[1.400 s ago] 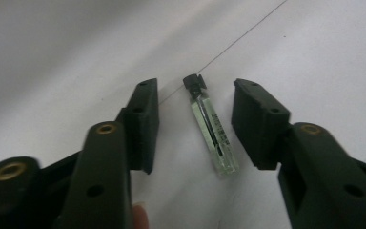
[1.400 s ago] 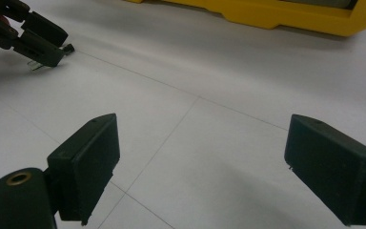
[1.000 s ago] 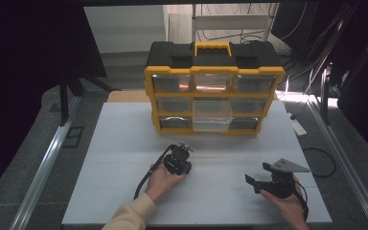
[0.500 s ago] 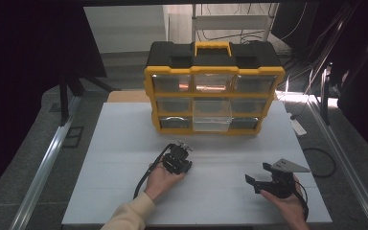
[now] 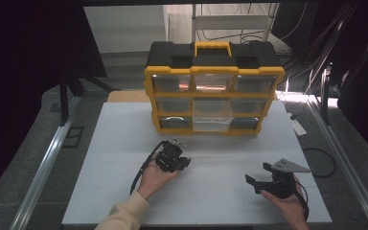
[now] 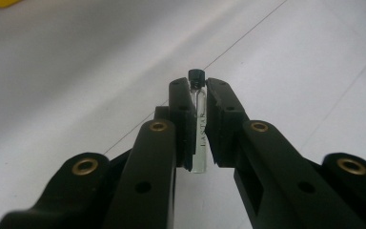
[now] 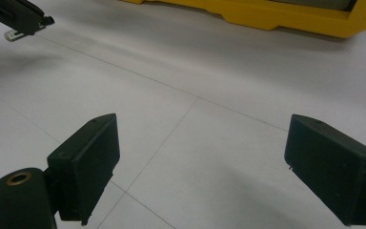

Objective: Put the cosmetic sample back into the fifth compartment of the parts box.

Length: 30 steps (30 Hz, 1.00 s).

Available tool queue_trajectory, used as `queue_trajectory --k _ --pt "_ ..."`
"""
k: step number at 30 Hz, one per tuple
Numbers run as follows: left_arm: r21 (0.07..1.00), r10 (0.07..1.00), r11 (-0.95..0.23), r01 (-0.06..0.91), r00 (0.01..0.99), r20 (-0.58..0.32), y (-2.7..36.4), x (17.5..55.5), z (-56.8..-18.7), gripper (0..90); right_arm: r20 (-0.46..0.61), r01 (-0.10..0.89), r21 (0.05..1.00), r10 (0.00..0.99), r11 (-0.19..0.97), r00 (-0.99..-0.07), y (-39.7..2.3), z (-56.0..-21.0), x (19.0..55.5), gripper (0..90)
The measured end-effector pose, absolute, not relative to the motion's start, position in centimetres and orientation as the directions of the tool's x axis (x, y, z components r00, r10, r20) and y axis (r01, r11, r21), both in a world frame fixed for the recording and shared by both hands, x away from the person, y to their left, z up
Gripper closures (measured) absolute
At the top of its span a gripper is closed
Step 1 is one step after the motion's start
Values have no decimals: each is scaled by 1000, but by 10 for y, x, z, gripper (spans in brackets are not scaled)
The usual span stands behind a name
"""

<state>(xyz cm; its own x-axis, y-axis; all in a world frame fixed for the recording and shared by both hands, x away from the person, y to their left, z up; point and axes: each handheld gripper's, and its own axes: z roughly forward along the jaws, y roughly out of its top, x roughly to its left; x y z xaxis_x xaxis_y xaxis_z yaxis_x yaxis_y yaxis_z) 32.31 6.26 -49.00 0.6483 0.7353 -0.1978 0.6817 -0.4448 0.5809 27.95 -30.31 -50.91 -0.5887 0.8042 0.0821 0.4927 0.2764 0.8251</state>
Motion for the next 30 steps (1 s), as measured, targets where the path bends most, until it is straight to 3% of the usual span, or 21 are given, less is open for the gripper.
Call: queue_trajectory --k 12,30 --pt "664 695 -382 643 673 -252 86 315 -469 806 81 491 826 804 277 -590 -303 -508 279 113" --pt "763 681 -298 573 688 -251 103 306 -443 806 80 492 824 802 281 -592 -303 -509 279 113"
